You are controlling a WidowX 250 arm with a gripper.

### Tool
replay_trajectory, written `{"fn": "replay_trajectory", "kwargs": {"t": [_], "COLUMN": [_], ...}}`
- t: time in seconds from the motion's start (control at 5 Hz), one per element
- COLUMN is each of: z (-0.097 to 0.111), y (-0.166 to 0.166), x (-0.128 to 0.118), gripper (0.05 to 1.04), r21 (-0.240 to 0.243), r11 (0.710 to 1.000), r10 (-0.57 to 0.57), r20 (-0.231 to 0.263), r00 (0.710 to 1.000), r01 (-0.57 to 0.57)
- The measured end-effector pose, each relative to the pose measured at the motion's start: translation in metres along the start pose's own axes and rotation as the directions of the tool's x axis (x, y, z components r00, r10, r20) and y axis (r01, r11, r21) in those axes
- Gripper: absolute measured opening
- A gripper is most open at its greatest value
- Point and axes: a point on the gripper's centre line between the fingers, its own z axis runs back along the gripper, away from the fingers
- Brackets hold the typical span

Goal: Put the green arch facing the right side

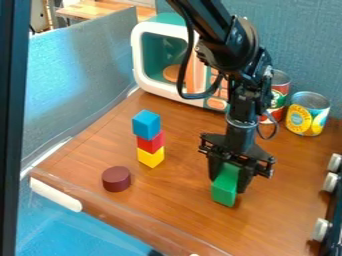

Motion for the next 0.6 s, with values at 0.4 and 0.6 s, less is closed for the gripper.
{"fn": "replay_trajectory", "kwargs": {"t": [0.4, 0.6], "z": [-0.0024, -0.0027], "y": [0.0015, 0.0056], "x": [-0.0009, 0.0015], "gripper": [0.594, 0.594], "r21": [0.014, 0.035], "r11": [0.998, 0.991], "r10": [-0.057, -0.127], "r20": [-0.028, -0.053], "r00": [0.998, 0.990], "r01": [0.058, 0.129]}}
